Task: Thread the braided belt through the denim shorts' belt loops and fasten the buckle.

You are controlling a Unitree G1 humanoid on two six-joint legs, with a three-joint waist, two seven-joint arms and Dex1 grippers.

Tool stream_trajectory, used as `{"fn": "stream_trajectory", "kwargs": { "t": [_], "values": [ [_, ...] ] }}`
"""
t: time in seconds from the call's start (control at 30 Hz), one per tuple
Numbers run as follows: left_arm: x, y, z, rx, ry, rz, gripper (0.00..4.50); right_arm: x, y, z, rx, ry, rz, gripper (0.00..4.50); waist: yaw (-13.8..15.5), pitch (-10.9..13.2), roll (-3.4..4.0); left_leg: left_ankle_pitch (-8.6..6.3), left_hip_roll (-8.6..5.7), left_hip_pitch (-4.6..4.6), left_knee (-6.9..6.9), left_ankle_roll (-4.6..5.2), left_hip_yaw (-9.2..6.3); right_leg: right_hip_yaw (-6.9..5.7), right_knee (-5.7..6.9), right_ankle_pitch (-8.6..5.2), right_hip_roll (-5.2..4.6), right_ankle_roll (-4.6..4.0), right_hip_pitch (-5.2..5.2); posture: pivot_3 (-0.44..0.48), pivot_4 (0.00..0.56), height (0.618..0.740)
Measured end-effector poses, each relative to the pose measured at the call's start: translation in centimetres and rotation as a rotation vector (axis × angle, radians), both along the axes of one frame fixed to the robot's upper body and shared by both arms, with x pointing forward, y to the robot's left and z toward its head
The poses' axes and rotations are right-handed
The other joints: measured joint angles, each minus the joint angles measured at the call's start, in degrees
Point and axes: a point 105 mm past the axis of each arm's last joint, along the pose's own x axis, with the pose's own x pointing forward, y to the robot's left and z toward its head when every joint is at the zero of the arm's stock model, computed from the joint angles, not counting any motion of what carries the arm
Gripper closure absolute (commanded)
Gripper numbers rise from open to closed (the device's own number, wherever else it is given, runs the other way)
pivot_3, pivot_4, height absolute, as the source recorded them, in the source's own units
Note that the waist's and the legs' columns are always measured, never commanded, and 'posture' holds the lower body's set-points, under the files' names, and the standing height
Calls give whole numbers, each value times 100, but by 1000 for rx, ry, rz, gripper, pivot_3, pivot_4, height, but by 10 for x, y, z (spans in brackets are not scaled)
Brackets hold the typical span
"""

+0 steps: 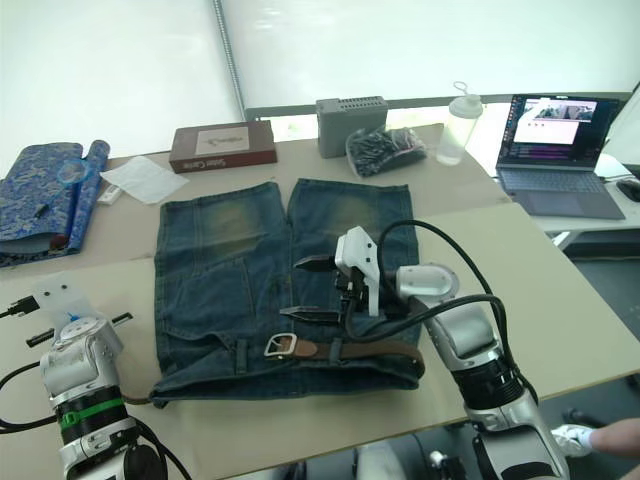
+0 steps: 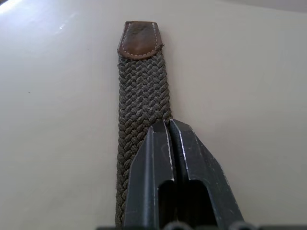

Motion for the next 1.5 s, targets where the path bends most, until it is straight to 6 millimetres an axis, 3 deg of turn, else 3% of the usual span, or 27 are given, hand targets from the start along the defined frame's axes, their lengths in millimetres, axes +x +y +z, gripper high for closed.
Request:
{"fn": "stream_trajectory", "kwargs": {
  "t": [0.2,0.5,0.63,0.73,0.8,0.97,1.1,1.3,1.5],
  "values": [
    [6,-36,14,-48,-72,-277,4451,1,0,3,1,-11,-2,0,27,4,-34,0,0,-6,8,3,-2,-2,-1,1,2,0,-2,0,150,740],
    [-10,-110,65,-5,-134,-954,4451,5,-2,0,-6,26,-38,0,-21,6,-38,3,3,-6,7,8,-2,1,-2,0,4,-1,-4,0,150,740],
    [-20,-118,67,45,-61,-1104,4451,7,-3,-4,-31,40,-62,0,-24,6,-38,3,3,-5,4,9,-2,1,-5,-1,5,-2,-5,0,150,740],
    [-13,-96,68,115,-47,-1017,3657,5,-2,-5,-36,34,-67,0,-15,6,-38,4,4,-3,3,9,-3,-1,-8,0,5,-3,-3,0,150,740],
    [-9,-69,62,164,13,-879,2724,3,-2,-7,-32,36,-71,0,-19,7,-38,4,3,-4,1,9,-3,-1,-8,0,5,-2,-4,0,150,740],
    [-11,-43,51,325,164,-658,397,2,-1,-6,-25,29,-79,0,0,8,-41,-1,1,-6,1,17,-3,-1,-13,0,3,-1,-2,0,150,740],
    [-8,-42,43,374,241,-535,397,2,-2,-6,-23,29,-80,0,41,9,-42,0,0,-6,2,15,-3,-4,-10,1,4,-1,-2,0,150,740],
    [-4,-58,28,331,262,-490,397,2,-1,-6,-23,34,-73,0,25,8,-44,0,2,-7,1,15,-2,-1,-10,1,3,-1,-5,0,150,740],
    [-5,-60,24,358,274,-429,397,1,-1,-5,-25,32,-62,0,20,8,-44,0,3,-7,1,15,-3,-1,-10,1,2,-1,-4,0,150,740]
  ]
}}
